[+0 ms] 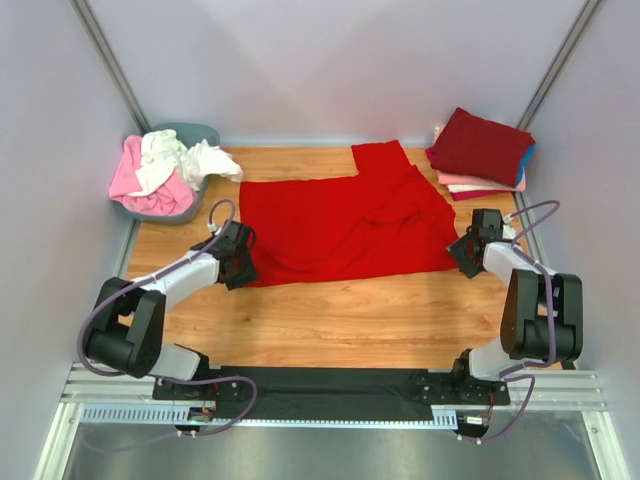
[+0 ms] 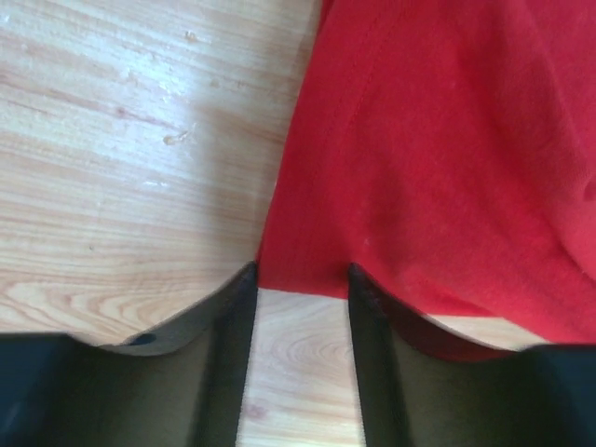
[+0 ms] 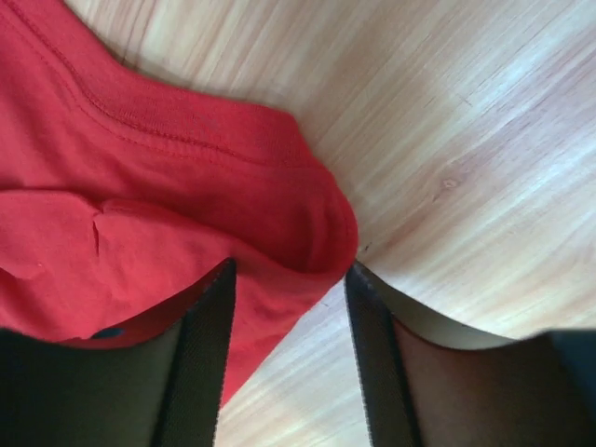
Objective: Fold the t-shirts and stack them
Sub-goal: Fold the tshirt
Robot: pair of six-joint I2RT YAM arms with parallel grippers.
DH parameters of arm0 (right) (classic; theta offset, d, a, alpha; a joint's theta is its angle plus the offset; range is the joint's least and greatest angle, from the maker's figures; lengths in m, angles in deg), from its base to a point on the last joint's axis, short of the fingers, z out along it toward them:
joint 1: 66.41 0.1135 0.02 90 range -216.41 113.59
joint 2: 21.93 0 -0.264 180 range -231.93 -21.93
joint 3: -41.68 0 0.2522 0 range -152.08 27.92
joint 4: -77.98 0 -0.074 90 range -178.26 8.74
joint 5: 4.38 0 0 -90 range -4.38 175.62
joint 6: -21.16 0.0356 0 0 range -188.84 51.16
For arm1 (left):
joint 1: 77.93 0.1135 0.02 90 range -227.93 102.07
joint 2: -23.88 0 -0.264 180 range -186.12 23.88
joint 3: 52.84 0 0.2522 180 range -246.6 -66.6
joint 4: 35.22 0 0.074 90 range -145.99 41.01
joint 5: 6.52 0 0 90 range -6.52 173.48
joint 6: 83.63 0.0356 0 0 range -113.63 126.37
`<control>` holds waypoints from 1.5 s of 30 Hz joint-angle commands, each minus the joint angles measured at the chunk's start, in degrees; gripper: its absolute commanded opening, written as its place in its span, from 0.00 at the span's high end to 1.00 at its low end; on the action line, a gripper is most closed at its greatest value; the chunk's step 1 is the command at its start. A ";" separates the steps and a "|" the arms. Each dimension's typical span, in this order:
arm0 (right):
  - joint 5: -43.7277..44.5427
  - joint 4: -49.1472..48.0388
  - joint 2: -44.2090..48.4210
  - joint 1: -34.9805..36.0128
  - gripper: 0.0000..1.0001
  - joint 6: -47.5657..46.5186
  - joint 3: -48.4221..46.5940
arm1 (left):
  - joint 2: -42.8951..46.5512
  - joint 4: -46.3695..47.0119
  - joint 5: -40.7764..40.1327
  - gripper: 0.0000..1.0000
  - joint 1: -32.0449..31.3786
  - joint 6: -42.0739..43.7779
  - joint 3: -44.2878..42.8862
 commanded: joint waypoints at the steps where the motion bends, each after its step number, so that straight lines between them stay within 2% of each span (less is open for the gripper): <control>1: -1.22 -3.68 -1.45 -0.16 0.49 0.72 -0.24 | -2.17 1.94 -1.31 0.58 0.08 -0.39 -0.44; 2: -1.40 -3.86 -1.63 -0.16 0.61 0.63 -0.33 | -2.78 1.94 -2.09 0.66 0.08 -0.21 -0.79; 3: -1.57 -4.21 -1.98 -0.16 0.68 0.54 -0.50 | -3.14 1.51 -2.62 0.74 0.08 0.40 -1.06; 4: -1.75 -4.65 -2.59 -0.16 0.76 0.45 -0.68 | -3.58 1.42 -2.97 0.86 -0.01 0.58 -1.76; 5: -1.84 -5.00 -2.86 -0.16 0.94 0.45 -0.77 | -3.67 1.16 -4.28 0.92 0.08 0.84 -2.02; 6: -2.01 -5.35 -3.21 -0.16 1.00 0.45 -0.77 | -3.76 0.72 -4.82 0.97 0.08 1.19 -2.29; 9: -2.80 -5.19 -4.01 -0.07 1.00 1.41 -0.94 | -3.76 -1.90 -7.01 1.00 -0.01 1.63 -3.78; 12: 1.04 -0.98 1.07 -0.16 0.99 2.12 -0.59 | -1.92 -6.39 -9.65 1.00 0.61 1.90 -5.10; 16: 1.50 7.71 7.15 -0.07 0.99 1.42 0.72 | 8.07 -10.53 -11.15 1.00 1.93 1.46 -2.21; 19: -0.60 10.19 12.07 -0.16 1.00 2.03 4.75 | 14.06 -12.64 -10.10 1.00 1.93 1.02 -0.36; 28: -4.21 14.76 23.76 0.02 1.00 2.21 13.46 | 17.86 -16.51 -5.89 1.00 1.93 -0.03 2.63; 29: -4.82 15.03 24.55 0.02 0.99 1.69 13.64 | 18.30 -16.86 -5.36 0.99 1.93 -0.12 3.15; 30: -6.74 15.29 25.69 0.02 0.93 0.90 13.65 | 18.91 -17.21 -4.92 0.78 1.93 -0.47 3.86; 31: -7.11 15.73 26.14 0.02 0.77 -0.50 13.47 | 19.96 -17.56 -4.56 0.61 1.84 -0.74 4.12; 33: -11.57 15.30 27.10 0.10 0.53 -2.53 13.12 | 21.29 -17.31 -3.60 0.32 1.84 -0.65 4.04; 34: -11.85 15.21 27.46 0.19 0.32 -3.76 12.60 | 22.25 -17.30 -3.25 0.29 1.84 -0.30 3.60; 36: -11.34 14.95 28.68 0.72 0.24 -4.73 11.72 | 23.04 -17.83 -3.68 0.27 1.67 0.57 1.16; 39: -10.72 11.71 30.62 4.84 0.23 -8.07 9.08 | 23.40 -19.32 -7.71 0.29 -0.44 2.33 -2.80; 40: -10.10 10.82 30.54 9.55 0.23 -8.95 7.94 | 23.66 -19.24 -9.29 0.29 -1.05 2.51 -3.34; 42: -8.00 9.94 27.66 14.67 0.24 -11.58 3.12 | 23.75 -16.96 -9.48 0.31 -2.55 3.48 -3.78; 43: -5.90 10.20 25.81 19.57 0.31 -12.03 1.01 | 23.49 -15.82 -8.61 0.32 -2.90 3.65 -3.52; 45: -4.48 10.20 19.24 24.86 0.40 -12.99 -4.86 | 22.36 -12.13 -7.47 0.34 -3.52 4.27 -2.47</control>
